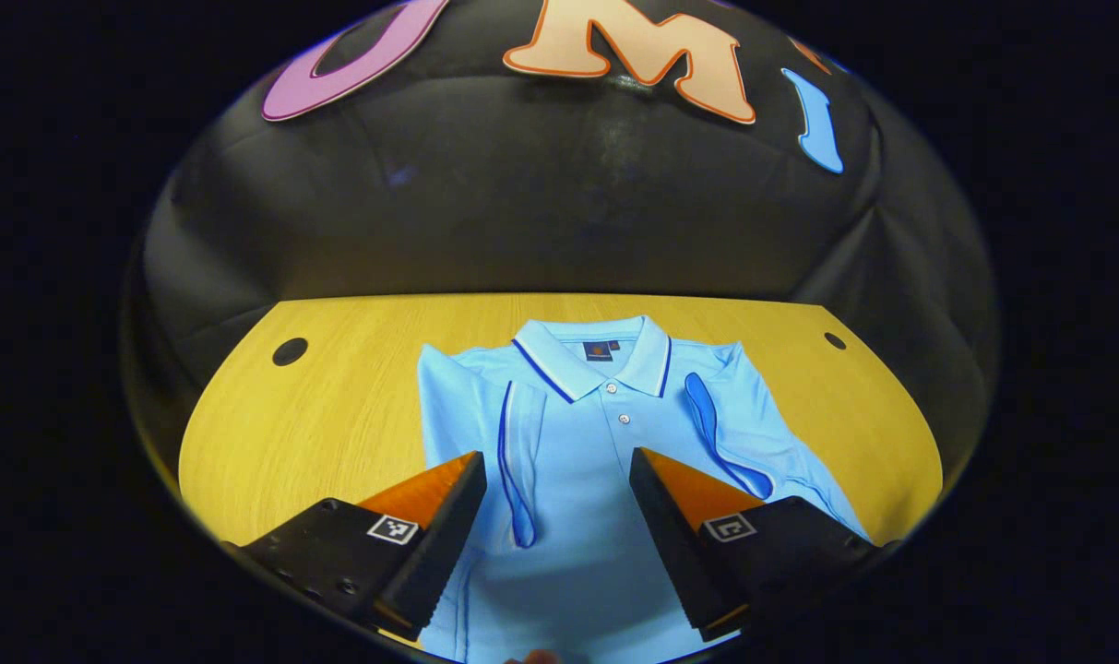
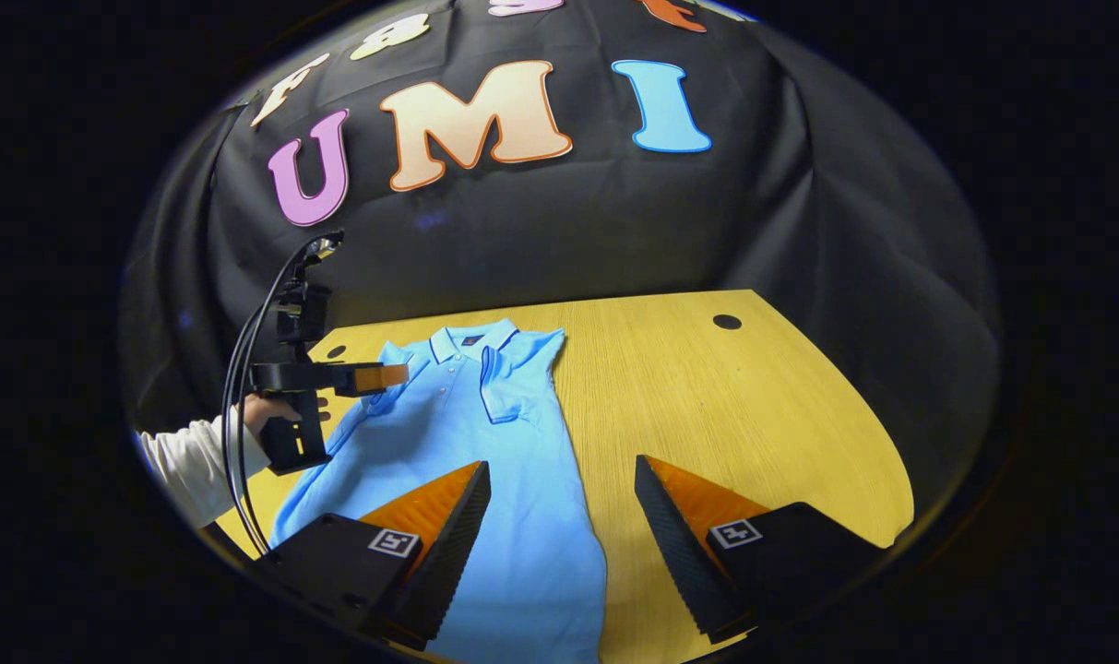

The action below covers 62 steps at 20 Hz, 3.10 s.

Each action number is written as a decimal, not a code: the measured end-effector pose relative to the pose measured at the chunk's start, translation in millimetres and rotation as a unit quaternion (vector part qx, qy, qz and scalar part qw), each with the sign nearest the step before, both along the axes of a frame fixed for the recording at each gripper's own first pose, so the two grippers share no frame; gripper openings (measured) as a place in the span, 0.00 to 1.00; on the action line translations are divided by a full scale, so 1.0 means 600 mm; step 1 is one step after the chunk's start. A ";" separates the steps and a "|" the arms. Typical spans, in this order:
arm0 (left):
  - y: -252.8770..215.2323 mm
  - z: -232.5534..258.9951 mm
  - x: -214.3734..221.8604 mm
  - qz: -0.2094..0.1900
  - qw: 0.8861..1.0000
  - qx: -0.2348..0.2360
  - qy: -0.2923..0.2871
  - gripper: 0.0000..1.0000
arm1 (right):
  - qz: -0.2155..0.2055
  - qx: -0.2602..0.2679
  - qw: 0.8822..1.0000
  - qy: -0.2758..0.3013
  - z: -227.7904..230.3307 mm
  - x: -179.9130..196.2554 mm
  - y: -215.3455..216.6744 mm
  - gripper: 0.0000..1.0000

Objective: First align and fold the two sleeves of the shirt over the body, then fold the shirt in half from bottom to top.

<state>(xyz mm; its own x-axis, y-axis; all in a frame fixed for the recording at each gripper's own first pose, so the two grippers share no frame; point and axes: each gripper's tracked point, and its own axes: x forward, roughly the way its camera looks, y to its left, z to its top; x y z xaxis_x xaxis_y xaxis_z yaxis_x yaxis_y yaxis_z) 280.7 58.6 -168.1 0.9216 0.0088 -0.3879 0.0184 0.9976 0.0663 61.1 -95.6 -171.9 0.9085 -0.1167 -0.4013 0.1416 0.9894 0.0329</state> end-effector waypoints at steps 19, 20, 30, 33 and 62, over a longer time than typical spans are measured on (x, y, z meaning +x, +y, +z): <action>0.068 -0.165 -0.543 0.019 0.995 -0.031 0.093 0.96 | 0.042 -0.020 0.994 0.099 -0.208 -0.241 0.062 0.94; 0.070 -0.178 -0.555 0.017 0.995 -0.021 0.100 0.96 | 0.042 -0.023 0.993 0.107 -0.222 -0.252 0.063 0.94; 0.066 -0.216 -0.588 0.011 0.994 0.035 0.099 0.95 | 0.043 -0.043 0.993 0.101 -0.259 -0.279 0.070 0.98; 0.058 -0.216 -0.585 0.014 0.996 0.028 0.089 0.88 | 0.048 -0.039 0.993 0.100 -0.266 -0.276 0.081 0.83; 0.001 0.071 -0.266 0.025 0.997 -0.046 -0.050 0.00 | 0.099 -0.075 0.992 -0.017 0.011 0.112 0.073 0.03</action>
